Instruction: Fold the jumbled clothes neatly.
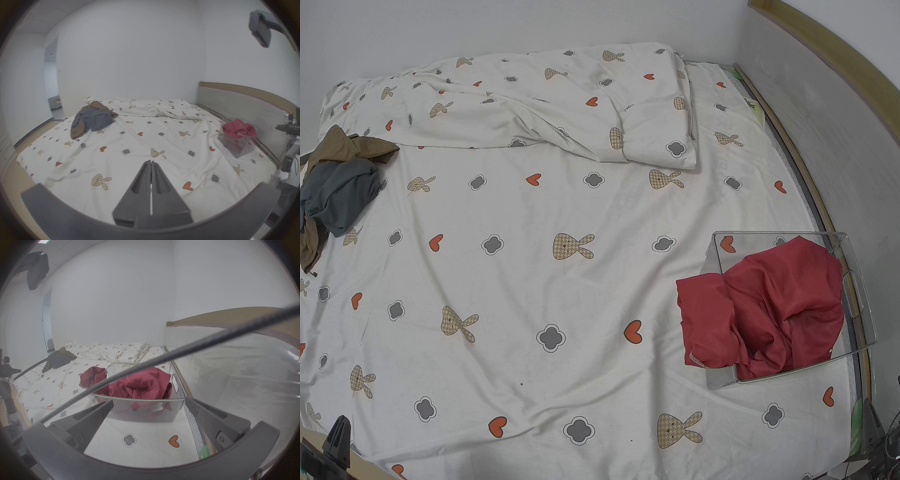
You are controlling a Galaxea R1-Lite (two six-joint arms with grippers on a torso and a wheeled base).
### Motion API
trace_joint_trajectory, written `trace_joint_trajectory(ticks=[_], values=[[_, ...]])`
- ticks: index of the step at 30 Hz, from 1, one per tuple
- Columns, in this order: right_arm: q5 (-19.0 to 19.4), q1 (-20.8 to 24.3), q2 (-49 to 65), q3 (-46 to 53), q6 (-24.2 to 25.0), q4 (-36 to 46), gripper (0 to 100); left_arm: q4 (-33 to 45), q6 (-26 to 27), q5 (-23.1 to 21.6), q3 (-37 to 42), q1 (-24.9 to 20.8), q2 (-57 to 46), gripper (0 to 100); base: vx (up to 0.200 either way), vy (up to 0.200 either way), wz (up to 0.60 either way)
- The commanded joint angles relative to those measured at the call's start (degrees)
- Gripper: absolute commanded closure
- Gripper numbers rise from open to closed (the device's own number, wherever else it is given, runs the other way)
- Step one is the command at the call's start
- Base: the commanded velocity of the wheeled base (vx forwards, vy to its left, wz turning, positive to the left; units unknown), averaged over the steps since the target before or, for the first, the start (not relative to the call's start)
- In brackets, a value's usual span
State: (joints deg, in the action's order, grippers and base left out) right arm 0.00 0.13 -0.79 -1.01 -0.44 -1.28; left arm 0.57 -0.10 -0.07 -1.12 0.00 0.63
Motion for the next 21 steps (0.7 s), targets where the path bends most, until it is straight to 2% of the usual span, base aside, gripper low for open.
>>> trace_joint_trajectory(ticks=[1,21], values=[[-0.4,0.0,0.8,1.0,0.6,0.0,0,-0.3,-0.7,1.0,1.1,0.0,-0.6,100,0.000,0.000,0.00],[1.0,0.1,0.8,1.0,0.1,0.0,0,-0.3,-0.6,1.0,1.1,0.0,-0.6,100,0.000,0.000,0.00]])
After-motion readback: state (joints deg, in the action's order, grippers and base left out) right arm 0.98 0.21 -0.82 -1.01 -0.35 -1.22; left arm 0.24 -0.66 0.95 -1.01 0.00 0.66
